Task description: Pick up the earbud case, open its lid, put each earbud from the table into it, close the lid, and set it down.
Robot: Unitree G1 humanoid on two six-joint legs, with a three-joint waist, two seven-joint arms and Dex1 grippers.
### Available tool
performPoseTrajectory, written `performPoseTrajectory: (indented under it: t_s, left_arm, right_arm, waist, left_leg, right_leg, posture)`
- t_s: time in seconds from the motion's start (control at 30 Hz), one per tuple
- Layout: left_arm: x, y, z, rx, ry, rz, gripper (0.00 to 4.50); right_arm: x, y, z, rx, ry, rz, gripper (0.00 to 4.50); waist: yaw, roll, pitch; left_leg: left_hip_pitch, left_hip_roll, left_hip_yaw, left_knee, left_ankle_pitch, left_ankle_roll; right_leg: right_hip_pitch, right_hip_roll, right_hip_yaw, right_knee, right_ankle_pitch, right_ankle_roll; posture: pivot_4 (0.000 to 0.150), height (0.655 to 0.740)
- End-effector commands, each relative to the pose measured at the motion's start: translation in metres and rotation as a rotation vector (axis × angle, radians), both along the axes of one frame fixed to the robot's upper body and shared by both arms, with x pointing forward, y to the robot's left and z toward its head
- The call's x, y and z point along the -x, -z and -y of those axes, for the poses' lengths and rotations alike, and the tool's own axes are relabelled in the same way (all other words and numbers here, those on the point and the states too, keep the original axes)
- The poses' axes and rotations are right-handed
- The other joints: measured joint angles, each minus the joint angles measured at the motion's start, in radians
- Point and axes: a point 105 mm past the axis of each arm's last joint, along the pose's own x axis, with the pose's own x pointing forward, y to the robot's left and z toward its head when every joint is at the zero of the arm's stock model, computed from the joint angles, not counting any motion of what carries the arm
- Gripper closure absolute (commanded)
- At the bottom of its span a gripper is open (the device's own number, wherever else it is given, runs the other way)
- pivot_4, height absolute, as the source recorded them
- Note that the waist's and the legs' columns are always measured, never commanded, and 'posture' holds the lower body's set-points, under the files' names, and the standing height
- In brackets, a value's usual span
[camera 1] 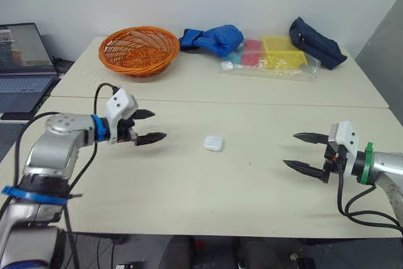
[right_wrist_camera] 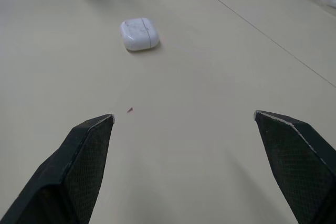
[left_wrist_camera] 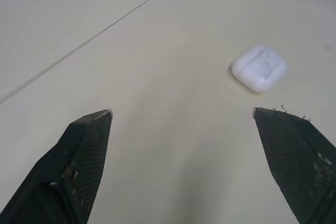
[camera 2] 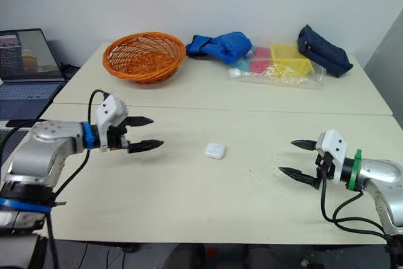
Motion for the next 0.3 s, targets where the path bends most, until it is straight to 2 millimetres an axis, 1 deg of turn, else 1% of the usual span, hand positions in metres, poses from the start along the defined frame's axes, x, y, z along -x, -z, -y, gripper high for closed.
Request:
performPoseTrajectory:
  t_s: [0.03, 0.13, 0.2, 0.3]
  left_arm:
    - [0.0054, -0.0207, 0.0016, 0.033, -0.010, 0.121, 0.02]
    - [0.0081, -0.0186, 0.0044, 0.047, -0.008, 0.107, 0.02]
    - [0.0084, -0.0182, 0.0058, 0.046, -0.003, 0.104, 0.02]
    - [0.0034, -0.0199, 0.0096, 0.058, -0.003, 0.123, 0.02]
  right_arm:
    - [-0.0011, -0.0193, 0.0061, -0.006, 0.023, 0.069, 0.00]
    - [-0.0006, -0.0213, 0.0018, -0.010, 0.007, 0.066, 0.00]
    - [-0.0004, -0.0217, 0.0000, -0.012, -0.002, 0.063, 0.00]
    - [-0.0025, -0.0207, 0.0002, -0.012, -0.001, 0.062, 0.00]
  waist:
    - [0.000, 0.000, 0.000]
    - [0.002, 0.000, 0.000]
    - [0.003, 0.000, 0.000]
    - [0.002, 0.000, 0.000]
  left_leg:
    - [0.000, 0.000, 0.000, 0.000, 0.000, 0.000]
    - [0.000, 0.000, -0.001, 0.001, 0.000, 0.000]
    - [0.000, 0.000, -0.001, 0.001, 0.000, 0.000]
    - [0.000, 0.002, 0.000, 0.001, 0.000, 0.000]
  right_leg:
    - [0.000, 0.000, -0.001, 0.000, 0.000, 0.000]
    - [0.000, 0.000, -0.001, 0.001, -0.001, 0.002]
    - [0.000, 0.005, -0.002, 0.001, -0.001, 0.003]
    - [0.000, 0.007, -0.001, 0.001, -0.001, 0.004]
  posture:
    - [0.150, 0.7400]
    - [0.150, 0.7400]
    - [0.150, 0.7400]
    - [0.150, 0.7400]
